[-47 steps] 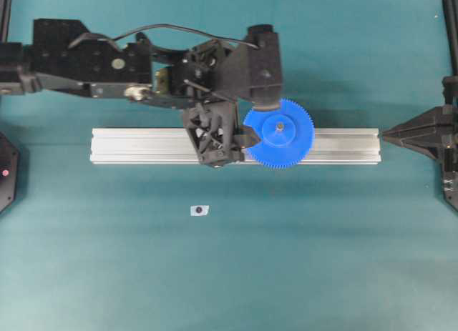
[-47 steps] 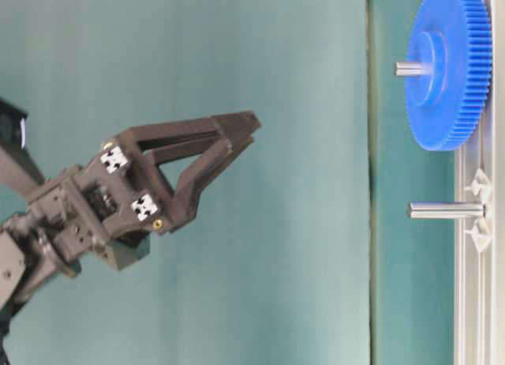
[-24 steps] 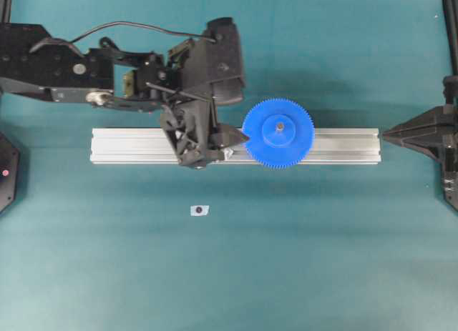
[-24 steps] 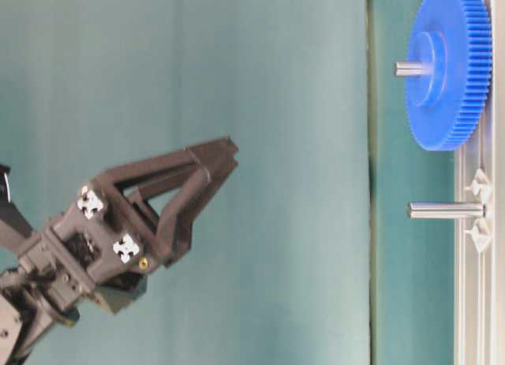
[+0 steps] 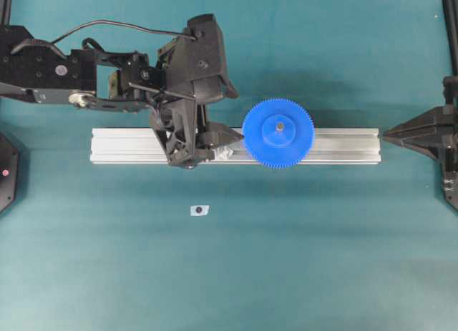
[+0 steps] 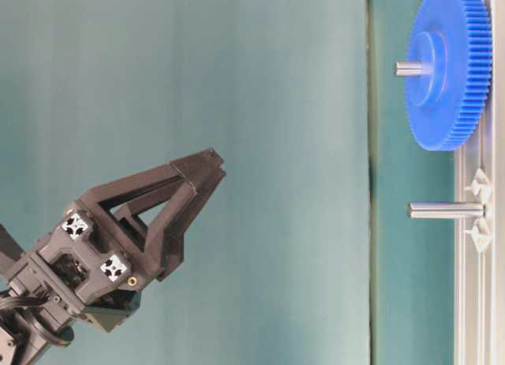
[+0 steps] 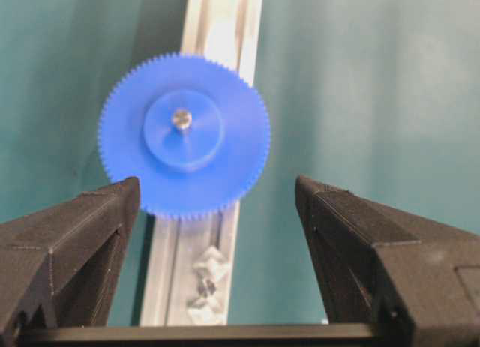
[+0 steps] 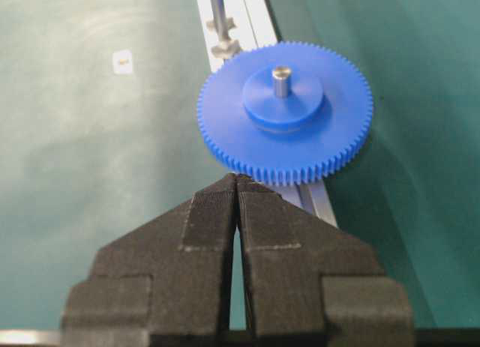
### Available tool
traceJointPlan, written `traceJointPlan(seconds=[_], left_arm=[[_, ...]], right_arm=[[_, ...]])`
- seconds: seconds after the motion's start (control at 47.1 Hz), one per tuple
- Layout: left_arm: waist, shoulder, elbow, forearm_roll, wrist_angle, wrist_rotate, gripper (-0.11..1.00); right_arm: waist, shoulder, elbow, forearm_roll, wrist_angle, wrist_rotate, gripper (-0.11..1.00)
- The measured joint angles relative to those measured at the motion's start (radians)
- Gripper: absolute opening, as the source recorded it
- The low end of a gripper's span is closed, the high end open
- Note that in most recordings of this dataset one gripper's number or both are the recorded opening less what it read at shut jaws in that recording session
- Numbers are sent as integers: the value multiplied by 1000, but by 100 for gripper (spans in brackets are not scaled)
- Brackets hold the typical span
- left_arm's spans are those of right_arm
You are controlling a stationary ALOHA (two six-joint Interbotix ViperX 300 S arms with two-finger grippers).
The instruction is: Find the location of the shaft and insert the large gear.
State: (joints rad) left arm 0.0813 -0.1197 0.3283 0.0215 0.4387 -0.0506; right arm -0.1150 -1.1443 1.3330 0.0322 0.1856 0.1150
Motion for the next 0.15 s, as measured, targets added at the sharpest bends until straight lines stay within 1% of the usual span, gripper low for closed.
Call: traceJointPlan(seconds=[0.149], left_arm=[[0,0,5,0,-5,-2,81]], right_arm=[[0,-2,2,0,2,0,1]])
